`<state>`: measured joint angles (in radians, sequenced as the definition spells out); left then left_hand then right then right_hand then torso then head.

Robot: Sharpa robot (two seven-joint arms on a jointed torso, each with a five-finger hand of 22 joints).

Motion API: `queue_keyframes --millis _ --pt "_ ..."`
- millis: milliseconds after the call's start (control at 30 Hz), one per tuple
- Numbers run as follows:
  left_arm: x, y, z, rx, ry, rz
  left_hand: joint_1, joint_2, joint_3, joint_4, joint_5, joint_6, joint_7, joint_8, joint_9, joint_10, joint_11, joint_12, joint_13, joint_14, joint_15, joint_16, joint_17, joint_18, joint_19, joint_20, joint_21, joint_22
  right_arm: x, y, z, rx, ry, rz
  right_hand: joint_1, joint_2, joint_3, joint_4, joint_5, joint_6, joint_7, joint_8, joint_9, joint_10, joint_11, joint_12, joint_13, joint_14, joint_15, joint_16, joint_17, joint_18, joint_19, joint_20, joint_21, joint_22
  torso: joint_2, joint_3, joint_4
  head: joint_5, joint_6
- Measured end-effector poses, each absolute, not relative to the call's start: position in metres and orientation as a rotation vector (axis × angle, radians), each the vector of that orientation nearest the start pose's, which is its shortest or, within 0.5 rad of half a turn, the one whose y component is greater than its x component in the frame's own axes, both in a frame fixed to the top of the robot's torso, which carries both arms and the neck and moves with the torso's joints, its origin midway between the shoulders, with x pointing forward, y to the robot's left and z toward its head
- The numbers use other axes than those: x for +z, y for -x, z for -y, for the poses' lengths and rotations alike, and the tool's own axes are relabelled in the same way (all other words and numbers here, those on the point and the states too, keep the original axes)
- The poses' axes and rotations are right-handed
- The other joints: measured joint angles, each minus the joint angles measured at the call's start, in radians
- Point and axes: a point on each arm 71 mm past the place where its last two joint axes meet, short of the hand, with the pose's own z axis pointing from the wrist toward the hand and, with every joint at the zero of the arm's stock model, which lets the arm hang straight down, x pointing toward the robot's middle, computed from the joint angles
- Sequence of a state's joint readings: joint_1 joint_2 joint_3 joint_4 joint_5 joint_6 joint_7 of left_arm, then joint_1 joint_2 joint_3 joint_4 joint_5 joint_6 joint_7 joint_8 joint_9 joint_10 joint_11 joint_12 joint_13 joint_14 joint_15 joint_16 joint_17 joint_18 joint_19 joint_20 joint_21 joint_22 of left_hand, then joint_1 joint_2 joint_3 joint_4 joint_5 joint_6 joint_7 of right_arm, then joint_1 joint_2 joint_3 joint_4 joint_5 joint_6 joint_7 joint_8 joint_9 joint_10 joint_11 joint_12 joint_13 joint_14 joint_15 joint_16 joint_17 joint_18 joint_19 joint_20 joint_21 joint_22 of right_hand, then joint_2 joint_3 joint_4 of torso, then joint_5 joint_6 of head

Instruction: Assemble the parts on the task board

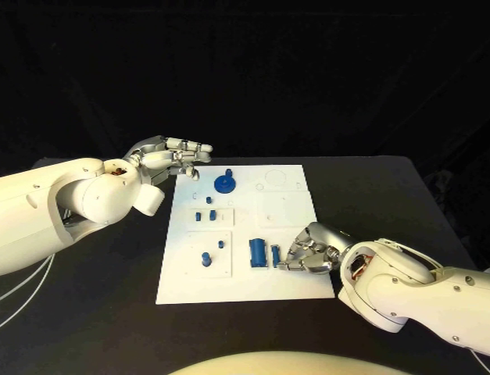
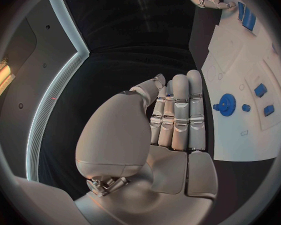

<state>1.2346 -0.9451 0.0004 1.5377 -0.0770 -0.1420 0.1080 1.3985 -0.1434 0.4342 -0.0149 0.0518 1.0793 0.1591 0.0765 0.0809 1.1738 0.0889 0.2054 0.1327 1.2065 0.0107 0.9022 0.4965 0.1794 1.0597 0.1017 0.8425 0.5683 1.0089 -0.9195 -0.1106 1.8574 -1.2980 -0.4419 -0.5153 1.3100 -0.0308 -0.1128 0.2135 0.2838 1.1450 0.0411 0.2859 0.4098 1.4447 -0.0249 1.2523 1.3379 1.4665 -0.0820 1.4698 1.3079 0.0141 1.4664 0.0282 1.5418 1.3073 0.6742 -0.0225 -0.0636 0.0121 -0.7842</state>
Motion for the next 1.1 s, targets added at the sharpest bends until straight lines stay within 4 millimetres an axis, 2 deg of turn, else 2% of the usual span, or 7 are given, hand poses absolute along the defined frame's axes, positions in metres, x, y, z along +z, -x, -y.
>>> queue_keyframes --millis 833,900,1100 --pt "-0.1624 -0.4903 -0.2452 -1.464 1.126 -1.684 -0.004 0.004 0.0 0.0 0.0 0.0 0.0 0.0 -0.001 -0.007 0.0 0.004 0.0 0.0 0.0 0.0 -0.001 0.0 0.0 0.0 0.0 -0.001 -0.2735 -0.3796 0.1637 0.578 -0.258 -2.02 0.003 0.019 -0.006 0.003 0.016 0.0 0.0 0.0 0.005 0.002 -0.002 0.025 0.0 -0.004 -0.004 0.0 0.0 0.0 0.0 0.0 0.0 0.001 0.0 -0.0001 -0.0007 0.003 -0.006" --pt "-0.1625 -0.4903 -0.2452 -1.464 1.126 -1.685 -0.004 0.004 0.0 0.0 0.0 0.0 0.0 0.0 -0.001 -0.007 0.0 0.004 0.0 0.0 0.0 0.0 -0.001 0.0 0.0 0.0 0.0 -0.001 -0.2731 -0.3799 0.1639 0.577 -0.259 -2.019 0.022 0.028 -0.004 -0.005 0.018 -0.001 -0.001 0.0 0.005 0.002 -0.002 0.02 0.085 -0.002 -0.006 0.0 0.0 0.0 0.0 0.0 0.0 0.001 0.0 -0.0001 -0.0007 0.003 -0.006" --pt "-0.1625 -0.4903 -0.2453 -1.464 1.126 -1.685 0.0 0.008 0.0 0.0 0.0 0.0 0.0 0.0 -0.001 -0.007 0.0 0.004 0.0 0.0 0.0 0.0 -0.001 0.0 0.0 0.0 0.0 -0.001 -0.2714 -0.379 0.165 0.58 -0.264 -2.015 0.033 0.02 -0.003 -0.006 0.02 -0.004 -0.004 0.0 0.005 0.002 -0.002 0.014 0.086 0.0 -0.008 0.0 0.0 0.0 0.0 0.0 0.0 0.001 -0.001 -0.0003 0.0 0.002 -0.004"
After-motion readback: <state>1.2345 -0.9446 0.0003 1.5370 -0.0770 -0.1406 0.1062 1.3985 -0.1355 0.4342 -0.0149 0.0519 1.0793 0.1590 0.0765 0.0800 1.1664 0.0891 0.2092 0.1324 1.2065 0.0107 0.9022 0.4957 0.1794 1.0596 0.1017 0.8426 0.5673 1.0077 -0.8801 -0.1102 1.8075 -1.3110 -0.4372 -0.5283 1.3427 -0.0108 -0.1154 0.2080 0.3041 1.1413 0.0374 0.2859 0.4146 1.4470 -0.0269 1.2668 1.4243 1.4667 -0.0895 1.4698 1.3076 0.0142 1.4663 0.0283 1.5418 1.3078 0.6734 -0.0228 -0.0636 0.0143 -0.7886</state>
